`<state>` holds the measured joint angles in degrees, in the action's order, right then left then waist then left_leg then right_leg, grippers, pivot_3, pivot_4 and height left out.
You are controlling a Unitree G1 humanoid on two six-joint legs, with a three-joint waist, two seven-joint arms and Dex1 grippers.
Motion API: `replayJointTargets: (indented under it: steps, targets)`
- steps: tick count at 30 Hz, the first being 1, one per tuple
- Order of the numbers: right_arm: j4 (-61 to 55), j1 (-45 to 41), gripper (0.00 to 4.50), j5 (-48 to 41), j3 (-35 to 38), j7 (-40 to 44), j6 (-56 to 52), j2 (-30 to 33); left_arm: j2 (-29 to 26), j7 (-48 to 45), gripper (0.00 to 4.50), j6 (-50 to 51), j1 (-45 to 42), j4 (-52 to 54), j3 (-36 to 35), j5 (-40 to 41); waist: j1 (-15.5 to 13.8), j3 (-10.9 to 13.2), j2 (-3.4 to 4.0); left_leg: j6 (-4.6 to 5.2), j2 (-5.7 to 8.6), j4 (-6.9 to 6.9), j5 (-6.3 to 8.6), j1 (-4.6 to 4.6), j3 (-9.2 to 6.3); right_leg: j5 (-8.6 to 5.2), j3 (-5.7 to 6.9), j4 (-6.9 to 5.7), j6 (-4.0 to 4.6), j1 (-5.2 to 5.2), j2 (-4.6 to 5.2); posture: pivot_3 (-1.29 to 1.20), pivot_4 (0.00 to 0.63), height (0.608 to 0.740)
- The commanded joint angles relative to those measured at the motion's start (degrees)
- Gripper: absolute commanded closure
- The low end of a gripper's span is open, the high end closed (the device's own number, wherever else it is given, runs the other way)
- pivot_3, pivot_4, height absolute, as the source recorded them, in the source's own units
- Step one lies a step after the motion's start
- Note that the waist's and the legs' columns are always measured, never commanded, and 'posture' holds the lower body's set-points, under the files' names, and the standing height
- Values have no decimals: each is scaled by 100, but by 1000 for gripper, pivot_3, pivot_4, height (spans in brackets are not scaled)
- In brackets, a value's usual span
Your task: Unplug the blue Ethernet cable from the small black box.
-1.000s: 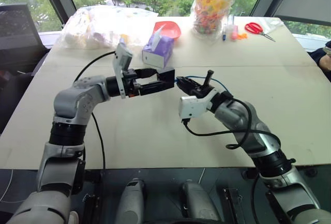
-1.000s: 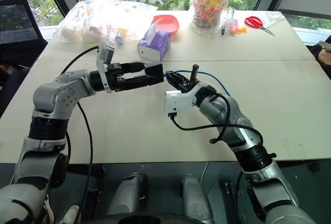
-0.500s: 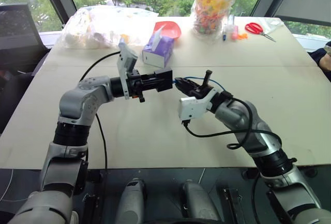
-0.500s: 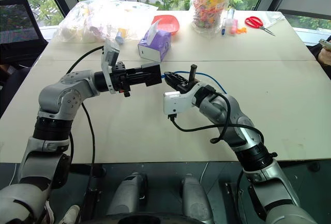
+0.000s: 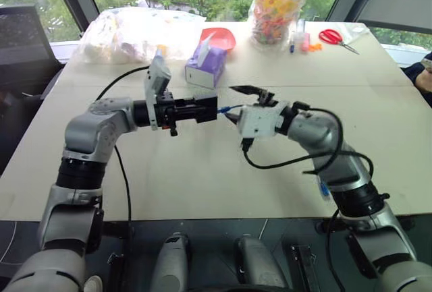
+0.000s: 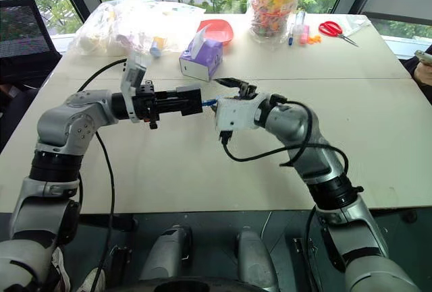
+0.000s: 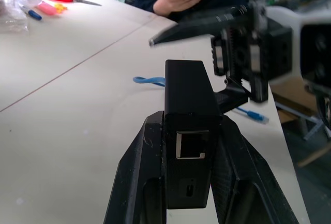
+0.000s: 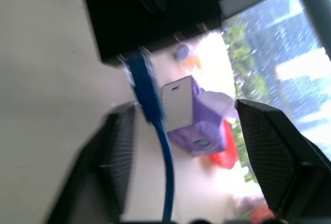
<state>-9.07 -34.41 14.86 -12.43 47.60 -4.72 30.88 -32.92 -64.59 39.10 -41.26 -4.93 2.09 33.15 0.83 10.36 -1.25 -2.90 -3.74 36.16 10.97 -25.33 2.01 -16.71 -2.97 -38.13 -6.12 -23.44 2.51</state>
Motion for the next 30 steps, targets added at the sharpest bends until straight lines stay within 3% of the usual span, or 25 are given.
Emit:
replayJointTargets:
  steps: [1,5,9,12,16,30]
  targets:
    - [-385,-223,38,-1245,315,1198,-1196,346,-179,-457,3997,-198,-51,-39,-40,20,-22,0,0,0,0,0,0,0,-1,0,2,0,0,1,0,0,150,735]
    - [-851,-388,38,-2843,505,2350,-3215,820,-323,-859,3997,-184,-150,-212,-139,127,-15,1,1,1,0,0,0,-2,-1,-1,3,1,1,0,2,0,150,735]
    - [-719,-936,38,-4163,1024,2109,-5113,478,-434,-1247,3997,-44,-315,-381,-235,280,34,1,0,1,-5,-1,0,1,-5,-1,4,-2,3,-3,-2,0,150,735]
    - [-588,-1251,38,-4683,1269,1806,-5815,263,-498,-1425,3997,-33,-364,-389,-206,271,19,1,1,1,-8,-2,0,1,-10,-1,6,-4,5,-4,-7,0,150,735]
    - [-392,-1485,38,-4954,1297,1480,-6004,95,-478,-1442,3997,76,-498,-448,-249,348,-14,1,1,1,-5,-2,1,-6,-8,-1,7,1,4,-6,-2,0,150,735]
    - [542,-1631,38,-4658,655,1281,-5246,108,-416,-1455,3997,227,-623,-490,-351,514,11,1,1,1,-4,-4,1,-14,-8,0,7,0,1,-15,-5,0,150,735]
